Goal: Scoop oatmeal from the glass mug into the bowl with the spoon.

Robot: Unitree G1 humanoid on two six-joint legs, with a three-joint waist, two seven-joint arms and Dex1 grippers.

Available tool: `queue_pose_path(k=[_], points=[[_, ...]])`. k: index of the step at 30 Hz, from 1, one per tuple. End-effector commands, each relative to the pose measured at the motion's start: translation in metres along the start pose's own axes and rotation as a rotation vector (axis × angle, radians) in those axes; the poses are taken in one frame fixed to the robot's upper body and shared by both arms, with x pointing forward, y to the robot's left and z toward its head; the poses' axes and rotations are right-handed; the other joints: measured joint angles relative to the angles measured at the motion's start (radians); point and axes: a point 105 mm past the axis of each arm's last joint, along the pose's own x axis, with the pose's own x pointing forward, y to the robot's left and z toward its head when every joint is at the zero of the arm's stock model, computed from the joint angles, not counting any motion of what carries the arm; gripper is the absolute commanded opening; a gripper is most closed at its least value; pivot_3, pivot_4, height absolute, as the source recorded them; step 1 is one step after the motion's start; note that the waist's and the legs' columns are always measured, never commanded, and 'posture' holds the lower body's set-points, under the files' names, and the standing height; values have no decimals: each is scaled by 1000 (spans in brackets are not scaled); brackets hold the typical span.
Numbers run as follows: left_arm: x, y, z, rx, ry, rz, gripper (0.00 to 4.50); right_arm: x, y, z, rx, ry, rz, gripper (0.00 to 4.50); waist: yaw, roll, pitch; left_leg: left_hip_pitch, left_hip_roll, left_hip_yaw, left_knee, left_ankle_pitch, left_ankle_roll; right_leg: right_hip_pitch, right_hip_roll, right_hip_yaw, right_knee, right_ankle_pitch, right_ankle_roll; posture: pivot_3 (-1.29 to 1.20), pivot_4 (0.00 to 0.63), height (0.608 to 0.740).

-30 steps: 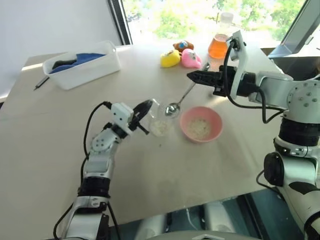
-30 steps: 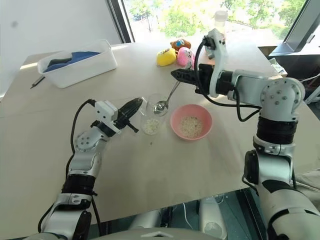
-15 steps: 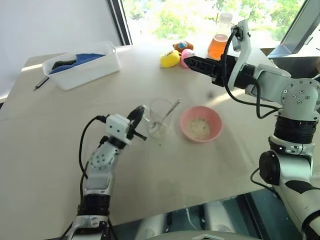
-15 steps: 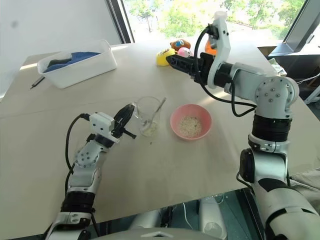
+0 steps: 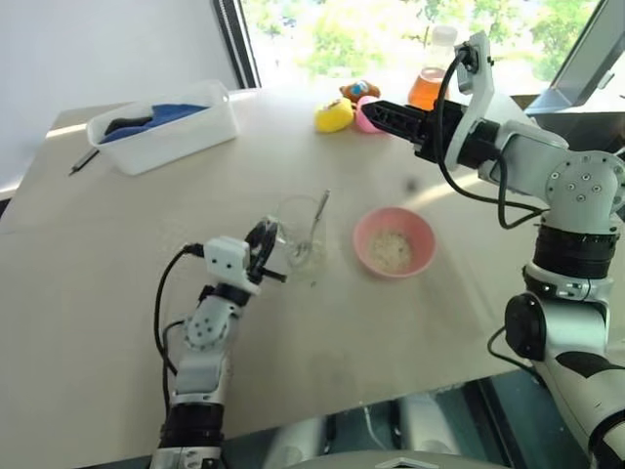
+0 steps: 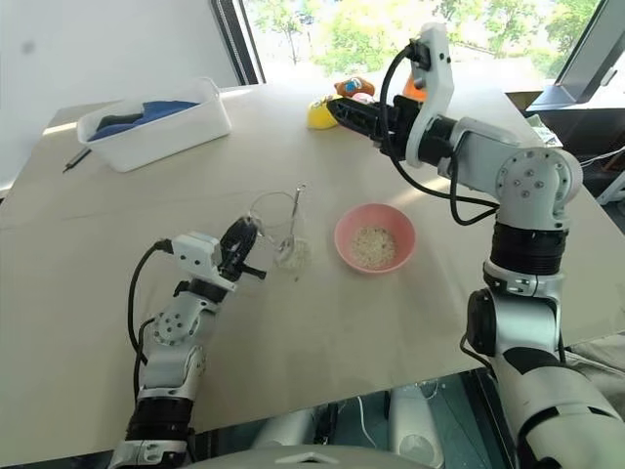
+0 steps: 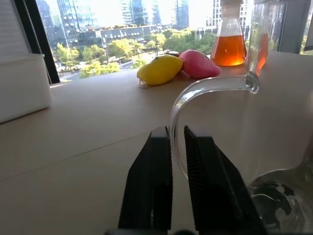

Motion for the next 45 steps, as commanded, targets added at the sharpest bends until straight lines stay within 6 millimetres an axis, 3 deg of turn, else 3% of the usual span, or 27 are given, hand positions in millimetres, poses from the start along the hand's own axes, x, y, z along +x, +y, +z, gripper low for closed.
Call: queue_pose_path(k=[1,3,5,13,19,26,29,30,31,33,35,40,45], points=[[-1,6,8,15,-23,11,2292,-1,13,18,-31,-61,52,3775,0,0,0,0,0,0,0,0,0,0,0,0,0,0,0,0,150,740],[-2,5,12,22,-30,-9,3370,-1,13,18,-29,-58,53,3775,0,0,0,0,0,0,0,0,0,0,0,0,0,0,0,0,150,740],[-4,3,18,13,-44,-29,4147,-2,13,18,-29,-56,53,3775,0,0,0,0,0,0,0,0,0,0,0,0,0,0,0,0,150,740],[-33,1,33,19,-21,-133,4147,-12,8,11,-32,-48,54,3775,0,1,0,0,1,0,-2,0,0,0,0,0,-2,0,0,0,150,740],[-66,0,45,-12,42,-176,4147,-62,-25,-13,-108,-85,4,3775,19,0,0,0,0,-1,-4,0,0,1,0,-1,-6,0,0,0,150,740],[-108,-9,41,-96,170,-200,4147,-120,-48,-45,-256,-66,-121,3775,25,2,1,1,3,1,-8,-1,1,2,2,-1,-11,0,0,0,150,740],[-118,-10,35,-95,211,-167,4333,-149,-60,-72,-212,-58,-180,3775,29,2,1,3,3,1,-8,-1,1,4,2,0,-11,0,0,0,150,740],[-121,-10,33,-99,220,-162,4500,-158,-61,-85,-228,-26,-179,4291,34,1,1,3,3,2,-8,-1,1,5,2,0,-11,0,0,0,150,740],[-123,-10,30,-90,233,-154,4500,-167,-62,-104,-273,44,-173,4431,37,1,1,3,3,1,-8,-1,1,5,2,0,-11,0,0,0,150,740],[-128,-5,19,-46,278,-88,4500,-184,-60,-140,-313,178,-133,4431,46,2,0,3,2,1,-8,-1,1,5,4,-1,-12,0,0,0,150,740],[-136,0,5,17,353,-45,4500,-197,-59,-161,-301,239,-111,4431,50,2,0,4,2,3,-8,-1,2,6,5,0,-12,0,0,0,150,740],[-146,-5,-3,16,421,-37,4500,-211,-60,-177,-311,295,-55,4431,47,2,2,21,7,6,-10,-6,8,22,7,3,-18,0,1,0,150,740],[-147,-15,0,-14,396,-62,4500,-210,-67,-180,-333,293,-42,4431,52,1,3,21,7,6,-10,-5,7,24,9,2,-18,0,1,0,150,740]])
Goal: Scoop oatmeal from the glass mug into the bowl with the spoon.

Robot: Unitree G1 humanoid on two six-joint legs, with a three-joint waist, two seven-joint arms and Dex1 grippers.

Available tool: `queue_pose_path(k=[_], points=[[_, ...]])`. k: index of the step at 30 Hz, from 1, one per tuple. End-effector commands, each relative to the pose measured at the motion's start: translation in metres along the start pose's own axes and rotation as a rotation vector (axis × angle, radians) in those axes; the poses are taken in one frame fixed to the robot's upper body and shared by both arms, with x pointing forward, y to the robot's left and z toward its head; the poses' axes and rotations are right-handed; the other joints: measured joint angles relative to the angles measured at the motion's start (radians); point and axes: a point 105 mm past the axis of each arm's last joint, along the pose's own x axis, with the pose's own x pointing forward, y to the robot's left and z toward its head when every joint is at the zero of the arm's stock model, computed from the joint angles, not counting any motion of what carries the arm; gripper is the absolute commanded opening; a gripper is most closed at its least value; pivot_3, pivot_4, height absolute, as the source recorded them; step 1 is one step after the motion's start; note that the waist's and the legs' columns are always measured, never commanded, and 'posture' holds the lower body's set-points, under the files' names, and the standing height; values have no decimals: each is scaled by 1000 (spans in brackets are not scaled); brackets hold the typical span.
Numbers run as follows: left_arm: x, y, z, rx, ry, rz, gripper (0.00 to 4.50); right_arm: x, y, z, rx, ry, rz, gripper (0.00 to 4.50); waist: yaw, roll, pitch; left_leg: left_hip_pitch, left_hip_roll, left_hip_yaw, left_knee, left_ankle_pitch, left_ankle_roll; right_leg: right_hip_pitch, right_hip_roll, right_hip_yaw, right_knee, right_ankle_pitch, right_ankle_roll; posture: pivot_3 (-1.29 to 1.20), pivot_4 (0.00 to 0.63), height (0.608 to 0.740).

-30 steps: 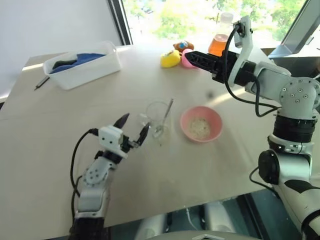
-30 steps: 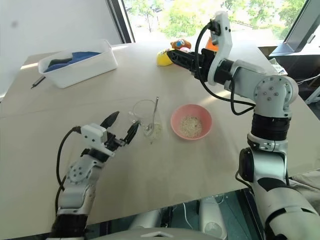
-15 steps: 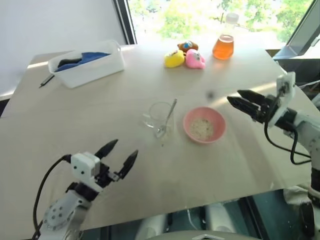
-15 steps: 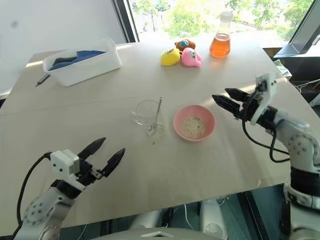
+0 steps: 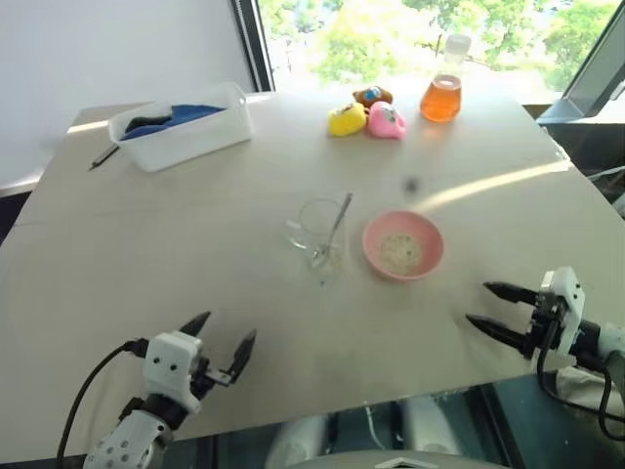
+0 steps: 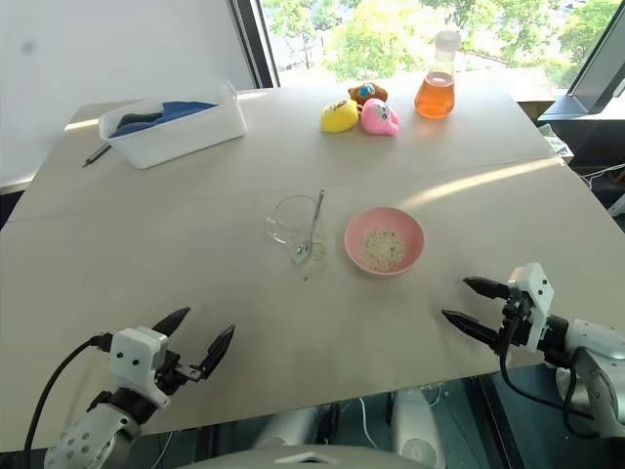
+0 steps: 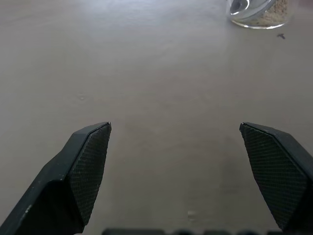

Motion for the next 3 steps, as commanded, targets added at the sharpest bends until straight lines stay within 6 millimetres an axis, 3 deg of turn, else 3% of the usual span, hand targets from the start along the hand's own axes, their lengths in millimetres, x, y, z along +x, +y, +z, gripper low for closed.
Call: queue_pose_path(k=[1,3], points=[[-1,-9,12,7,-52,-28,4500,2,-3,3,-42,-17,15,4431,1,0,0,0,0,0,0,1,-2,0,0,0,0,0,0,0,150,740],[-1,-12,11,10,-50,-37,4500,4,-6,2,-39,-27,8,4431,1,0,0,-1,0,-1,0,1,-2,0,0,0,0,0,0,0,150,740]])
